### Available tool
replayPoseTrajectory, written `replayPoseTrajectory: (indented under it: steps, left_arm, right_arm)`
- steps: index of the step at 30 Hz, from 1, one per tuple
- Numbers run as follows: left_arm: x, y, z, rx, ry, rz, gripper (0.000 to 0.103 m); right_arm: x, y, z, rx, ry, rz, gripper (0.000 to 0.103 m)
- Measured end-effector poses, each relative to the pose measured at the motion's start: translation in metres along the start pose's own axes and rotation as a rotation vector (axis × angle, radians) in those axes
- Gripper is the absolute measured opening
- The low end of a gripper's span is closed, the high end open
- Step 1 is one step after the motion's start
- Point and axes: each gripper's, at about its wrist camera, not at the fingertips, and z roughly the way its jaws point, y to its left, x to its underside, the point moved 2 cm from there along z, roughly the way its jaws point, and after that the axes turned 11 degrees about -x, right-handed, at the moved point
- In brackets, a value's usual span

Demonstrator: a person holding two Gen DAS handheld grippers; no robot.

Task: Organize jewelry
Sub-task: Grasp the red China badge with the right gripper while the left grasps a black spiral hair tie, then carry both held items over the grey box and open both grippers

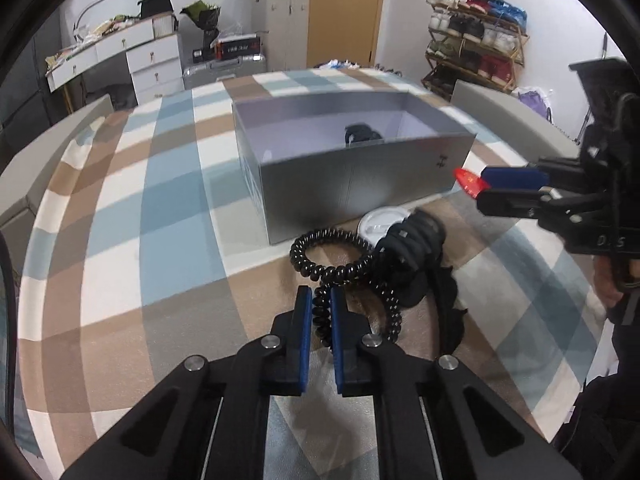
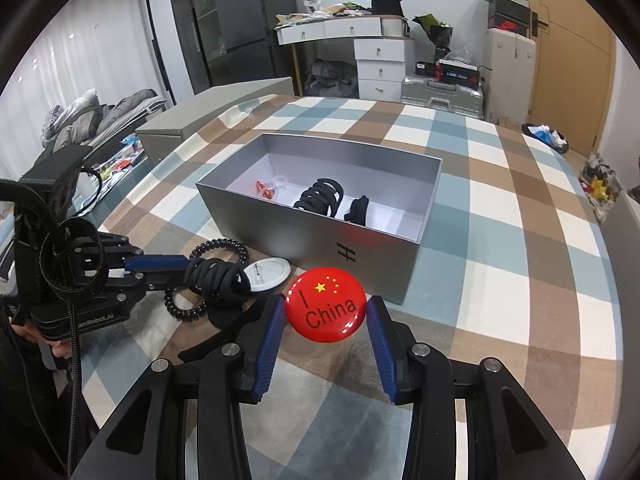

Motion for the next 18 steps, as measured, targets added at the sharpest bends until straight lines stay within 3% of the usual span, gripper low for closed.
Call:
replayPoseTrajectory:
  steps: [18]
  left_arm:
    - [-0.016, 0.016, -0.021, 0.031, -0.098, -0.067, 0.005]
  right_arm:
    - [-0.003, -0.001, -0.009, 0.002, -0.036, 0.007, 0.041]
